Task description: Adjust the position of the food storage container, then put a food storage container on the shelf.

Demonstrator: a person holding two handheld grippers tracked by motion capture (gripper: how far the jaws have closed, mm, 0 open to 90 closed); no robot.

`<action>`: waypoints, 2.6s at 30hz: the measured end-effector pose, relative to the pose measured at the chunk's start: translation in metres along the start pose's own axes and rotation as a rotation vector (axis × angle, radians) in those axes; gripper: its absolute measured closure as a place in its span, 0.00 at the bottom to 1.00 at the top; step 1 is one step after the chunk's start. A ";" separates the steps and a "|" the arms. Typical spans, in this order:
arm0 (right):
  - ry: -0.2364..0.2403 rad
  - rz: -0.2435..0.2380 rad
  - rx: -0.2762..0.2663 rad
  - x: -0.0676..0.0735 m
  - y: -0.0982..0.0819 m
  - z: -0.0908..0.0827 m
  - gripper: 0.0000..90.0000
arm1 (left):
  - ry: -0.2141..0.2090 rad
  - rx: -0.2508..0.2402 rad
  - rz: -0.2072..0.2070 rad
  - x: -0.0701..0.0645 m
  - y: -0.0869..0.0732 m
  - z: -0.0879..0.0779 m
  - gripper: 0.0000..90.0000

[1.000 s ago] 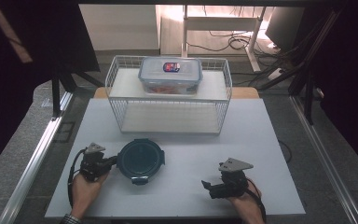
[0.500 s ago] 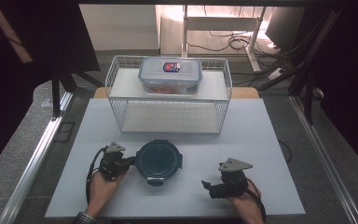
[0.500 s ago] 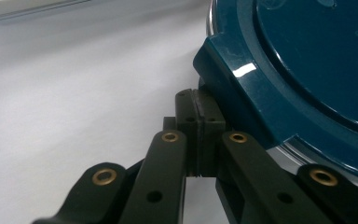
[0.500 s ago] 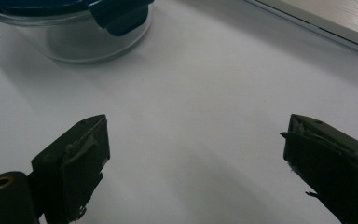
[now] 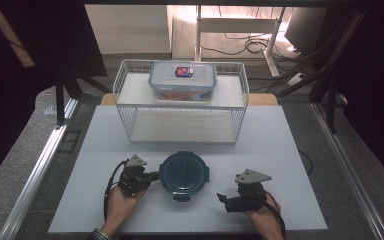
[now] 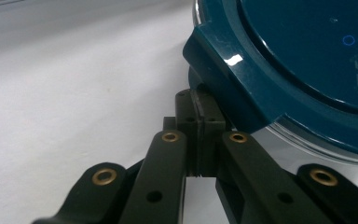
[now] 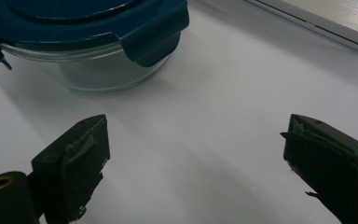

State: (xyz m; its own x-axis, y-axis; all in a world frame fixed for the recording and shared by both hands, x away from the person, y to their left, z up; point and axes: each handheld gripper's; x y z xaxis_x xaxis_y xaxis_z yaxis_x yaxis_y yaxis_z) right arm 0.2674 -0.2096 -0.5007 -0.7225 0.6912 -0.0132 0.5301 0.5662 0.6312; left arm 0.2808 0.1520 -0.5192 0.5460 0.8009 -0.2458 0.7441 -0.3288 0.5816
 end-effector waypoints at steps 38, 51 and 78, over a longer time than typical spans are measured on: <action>0.028 -0.032 -0.019 0.003 0.000 -0.005 0.07 | -0.038 -0.046 0.092 0.017 -0.045 -0.042 0.06; 0.045 -0.059 -0.024 0.003 0.002 -0.001 0.00 | 0.012 -0.039 0.148 0.018 -0.042 -0.034 0.00; 0.180 0.053 -0.062 -0.003 0.039 0.007 0.00 | -0.139 -0.038 0.150 0.008 0.006 -0.022 0.02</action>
State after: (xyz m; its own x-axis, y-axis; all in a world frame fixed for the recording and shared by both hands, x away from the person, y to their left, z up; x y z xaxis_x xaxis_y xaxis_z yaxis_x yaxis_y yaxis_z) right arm 0.2935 -0.1869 -0.4811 -0.7650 0.6246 0.1571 0.5453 0.4984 0.6740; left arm 0.2813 0.1676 -0.5009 0.6997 0.6666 -0.2571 0.6367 -0.4186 0.6476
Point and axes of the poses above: each handheld gripper's, and its own axes: z roughly forward along the jaws, y roughly out of its top, x roughly to its left, and after that the axes turned 9 degrees about x, right-handed
